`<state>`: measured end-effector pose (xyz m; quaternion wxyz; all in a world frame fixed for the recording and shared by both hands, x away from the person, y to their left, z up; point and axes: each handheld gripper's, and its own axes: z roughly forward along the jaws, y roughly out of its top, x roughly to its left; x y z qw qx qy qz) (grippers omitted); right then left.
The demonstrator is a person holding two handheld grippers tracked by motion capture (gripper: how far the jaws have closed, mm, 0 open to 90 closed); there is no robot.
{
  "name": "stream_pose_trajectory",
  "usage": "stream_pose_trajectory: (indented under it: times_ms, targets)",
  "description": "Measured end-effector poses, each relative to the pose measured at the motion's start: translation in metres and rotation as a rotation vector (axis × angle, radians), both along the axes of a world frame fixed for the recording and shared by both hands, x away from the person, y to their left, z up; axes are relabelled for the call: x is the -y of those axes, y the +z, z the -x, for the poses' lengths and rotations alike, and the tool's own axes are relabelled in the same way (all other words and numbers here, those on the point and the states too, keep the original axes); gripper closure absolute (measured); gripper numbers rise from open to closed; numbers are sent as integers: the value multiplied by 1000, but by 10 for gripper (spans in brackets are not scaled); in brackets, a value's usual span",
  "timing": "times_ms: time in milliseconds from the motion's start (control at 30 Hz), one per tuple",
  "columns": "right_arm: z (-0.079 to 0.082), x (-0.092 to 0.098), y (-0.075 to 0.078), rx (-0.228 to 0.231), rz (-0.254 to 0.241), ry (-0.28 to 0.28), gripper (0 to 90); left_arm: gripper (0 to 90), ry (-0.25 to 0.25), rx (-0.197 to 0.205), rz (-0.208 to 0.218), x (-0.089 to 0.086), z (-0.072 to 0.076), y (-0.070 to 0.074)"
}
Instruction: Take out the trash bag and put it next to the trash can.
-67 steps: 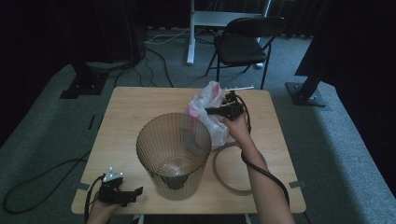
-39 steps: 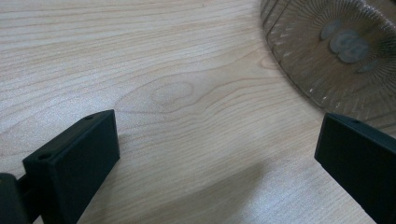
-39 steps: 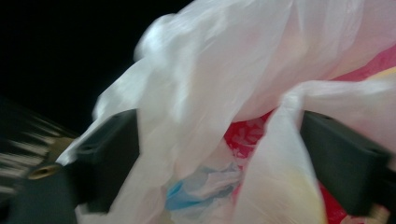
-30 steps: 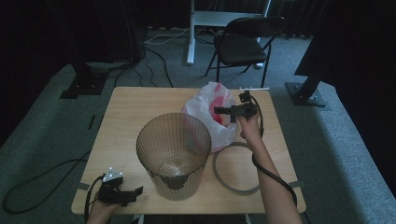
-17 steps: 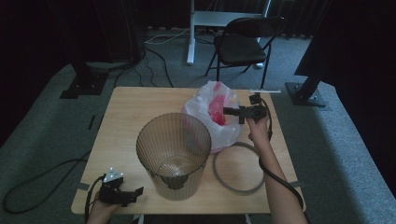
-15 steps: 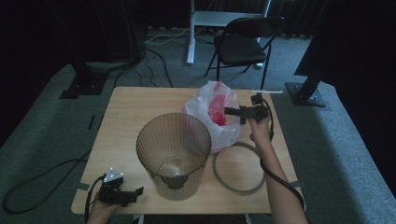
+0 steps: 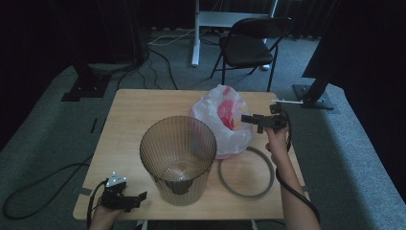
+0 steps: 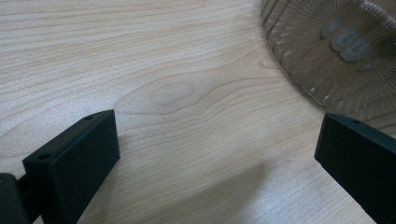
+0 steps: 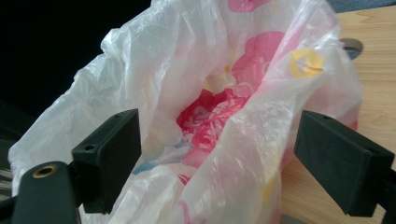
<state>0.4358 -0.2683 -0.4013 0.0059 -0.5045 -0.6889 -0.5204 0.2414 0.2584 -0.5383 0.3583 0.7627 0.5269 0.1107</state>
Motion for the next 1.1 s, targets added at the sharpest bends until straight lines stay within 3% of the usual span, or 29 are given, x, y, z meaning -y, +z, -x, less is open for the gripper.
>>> stream_pose_trajectory:
  times_ms: [267, 667, 1100]
  targets:
    - [11, 19, -4, 3, -16, -30, 141, 0, 1, -2, 1, 0, 0, 0]
    - [32, 46, -22, -10, -45, -69, 141, 0, -4, 1, 1, 0, 0, 0]
    - [56, 61, -42, -21, -51, -80, 140, 0, -4, 0, 7, -1, 0, 0]
